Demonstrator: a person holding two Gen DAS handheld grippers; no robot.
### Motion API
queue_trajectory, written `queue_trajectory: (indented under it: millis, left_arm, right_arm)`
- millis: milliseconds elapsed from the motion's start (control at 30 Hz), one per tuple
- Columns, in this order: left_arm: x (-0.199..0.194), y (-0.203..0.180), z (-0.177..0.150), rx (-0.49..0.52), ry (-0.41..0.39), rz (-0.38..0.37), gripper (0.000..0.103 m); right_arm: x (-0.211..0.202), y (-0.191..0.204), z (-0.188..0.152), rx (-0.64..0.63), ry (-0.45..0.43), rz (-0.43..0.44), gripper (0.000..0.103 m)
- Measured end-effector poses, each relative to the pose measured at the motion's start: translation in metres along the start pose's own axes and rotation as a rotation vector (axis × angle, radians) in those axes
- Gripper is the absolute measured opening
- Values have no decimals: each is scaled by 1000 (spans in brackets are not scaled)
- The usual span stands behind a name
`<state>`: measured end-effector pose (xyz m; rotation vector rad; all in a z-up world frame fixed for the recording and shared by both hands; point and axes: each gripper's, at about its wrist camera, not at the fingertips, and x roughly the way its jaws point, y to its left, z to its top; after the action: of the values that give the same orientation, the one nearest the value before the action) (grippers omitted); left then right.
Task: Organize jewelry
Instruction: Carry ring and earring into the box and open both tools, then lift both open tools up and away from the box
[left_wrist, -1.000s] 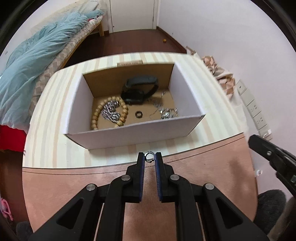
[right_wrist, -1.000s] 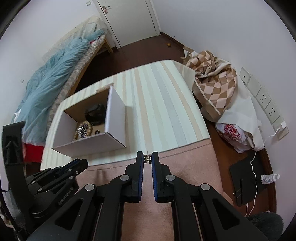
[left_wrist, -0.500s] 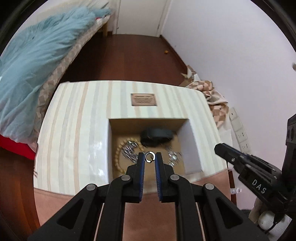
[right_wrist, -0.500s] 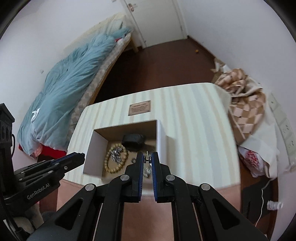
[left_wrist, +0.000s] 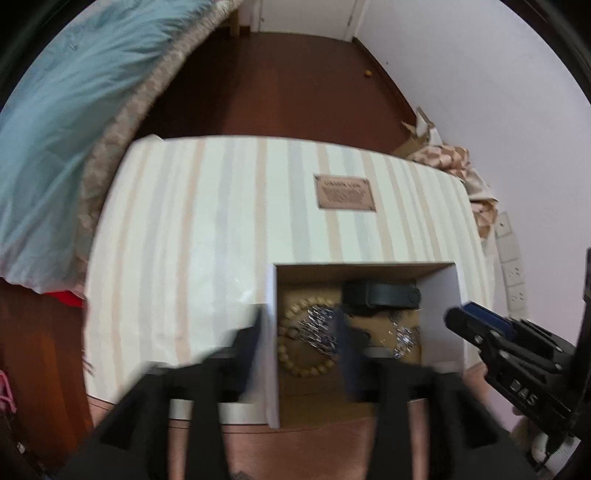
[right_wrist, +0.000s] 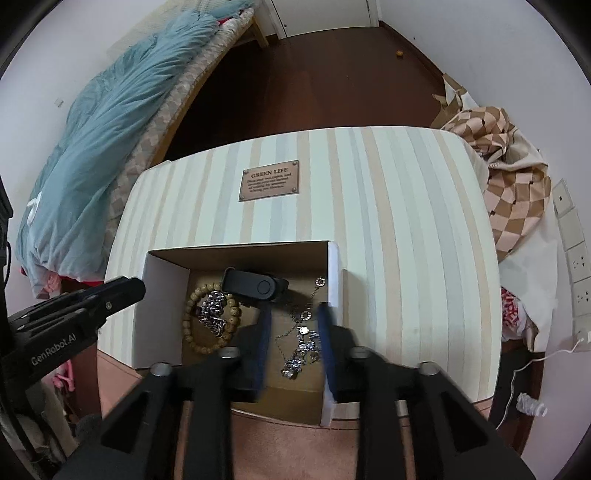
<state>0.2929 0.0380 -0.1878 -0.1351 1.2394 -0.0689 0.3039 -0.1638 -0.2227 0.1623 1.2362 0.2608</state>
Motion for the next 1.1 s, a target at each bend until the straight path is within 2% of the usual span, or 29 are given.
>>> queue_trajectory:
  millis: [33, 200, 233, 300, 333, 367, 400, 433, 533, 633, 833, 1100]
  left_arm:
    - [-4, 1, 0, 0, -18, 11, 85]
    - [-24, 4, -3, 8, -89, 58, 86]
    - [-27, 4, -5, 11, -100, 79, 88]
    - [-31, 5, -9, 18, -113, 112, 99]
    - [-35, 5, -14, 19, -126, 129, 100]
    - [-37, 6, -18, 21, -140, 142, 101]
    - [-38, 6, -21, 21, -147, 150, 101]
    - [-40, 6, -27, 21, -156, 159, 101]
    - [-42, 6, -40, 21, -175, 188, 102]
    - [-42, 6, -52, 17, -175, 207, 102]
    - [-53, 1, -74, 16, -180, 211, 102]
    - [-100, -14, -100, 25, -247, 206, 102]
  right_arm:
    - [-4, 1, -1, -6, -13, -13, 38]
    - [-25, 9, -7, -37, -58, -36, 40]
    - [-28, 10, -9, -46, -67, -54, 45]
    - [-33, 13, -12, -62, -72, -88, 57]
    - [-34, 14, -14, -67, -76, -103, 62]
    - [-36, 15, -18, -74, -79, -122, 64]
    - [-37, 15, -20, -77, -80, -137, 70]
    - [-37, 16, -22, -80, -79, -153, 79]
    - [-38, 15, -31, -71, -82, -178, 95]
    - [-39, 14, -41, -59, -76, -191, 101]
    - [-58, 19, -57, -58, -106, -220, 101]
    - [-120, 31, -80, -68, -205, -246, 101]
